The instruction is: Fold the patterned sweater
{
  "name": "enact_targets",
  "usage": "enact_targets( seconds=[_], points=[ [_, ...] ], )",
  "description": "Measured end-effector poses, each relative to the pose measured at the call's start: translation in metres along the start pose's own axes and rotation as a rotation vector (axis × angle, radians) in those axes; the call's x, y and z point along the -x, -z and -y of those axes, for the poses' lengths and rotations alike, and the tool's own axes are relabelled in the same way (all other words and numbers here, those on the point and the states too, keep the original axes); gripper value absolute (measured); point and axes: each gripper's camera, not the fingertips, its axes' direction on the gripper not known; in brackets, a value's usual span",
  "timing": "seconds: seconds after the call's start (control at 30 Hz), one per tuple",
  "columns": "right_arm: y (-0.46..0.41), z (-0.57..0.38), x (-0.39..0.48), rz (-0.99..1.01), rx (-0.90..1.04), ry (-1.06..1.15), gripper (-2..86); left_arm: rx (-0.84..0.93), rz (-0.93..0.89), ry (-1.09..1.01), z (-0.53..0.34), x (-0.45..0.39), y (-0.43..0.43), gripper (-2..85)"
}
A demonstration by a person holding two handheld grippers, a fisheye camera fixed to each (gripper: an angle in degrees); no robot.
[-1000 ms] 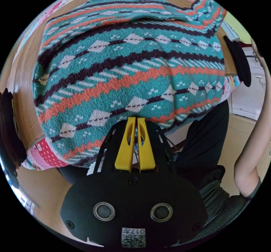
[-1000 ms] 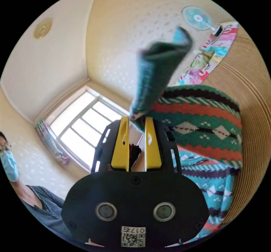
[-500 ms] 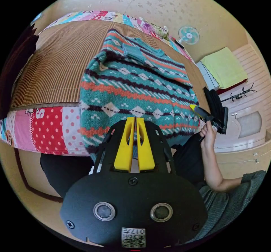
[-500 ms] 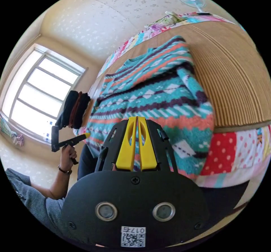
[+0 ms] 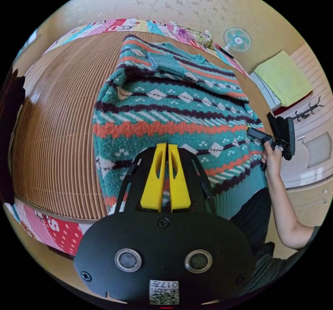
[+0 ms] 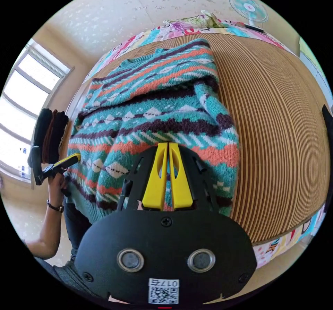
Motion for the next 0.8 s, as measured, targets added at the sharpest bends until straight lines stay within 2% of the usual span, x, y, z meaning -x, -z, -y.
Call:
enact_targets(
  seconds=[0.07,0.17,0.3,0.4,0.5,0.6,0.67,0.7,0.73,0.8],
  points=[
    [0.010,0.004,-0.006,0.060,0.091,0.007,0.7,0.045,0.029,-0.034,-0.002,-0.005,0.007,-0.8],
    [0.054,-0.048,-0.008,0.064,-0.123,0.135,1.0,-0.098,0.010,-0.139,-0.049,-0.013,0.040,-0.5],
    [0.081,-0.146,-0.036,-0.055,-0.225,0.073,2.3,-0.275,0.015,0.014,-0.136,0.012,0.083,0.3],
    [0.088,-0.201,-0.065,0.032,-0.261,-0.062,6.8,-0.363,0.041,0.161,-0.189,0.039,0.099,2.7],
    [0.083,-0.236,-0.086,0.176,-0.316,-0.152,12.7,-0.324,-0.049,0.227,-0.213,0.064,0.085,8.1],
    [0.063,-0.243,-0.095,0.316,-0.293,-0.148,13.6,-0.213,-0.219,0.234,-0.219,0.078,0.051,13.5],
    [0.062,-0.242,-0.093,0.301,-0.280,-0.135,13.1,-0.255,-0.227,0.308,-0.230,0.086,0.051,13.0],
    [0.064,-0.240,-0.093,0.292,-0.236,-0.107,10.4,-0.250,-0.248,0.355,-0.234,0.094,0.053,10.1],
    [0.066,-0.237,-0.095,0.322,-0.188,-0.078,5.6,-0.228,-0.320,0.361,-0.235,0.102,0.053,5.3],
    [0.073,-0.236,-0.099,0.366,-0.164,-0.046,4.3,-0.208,-0.438,0.369,-0.237,0.116,0.055,4.9]
  ],
)
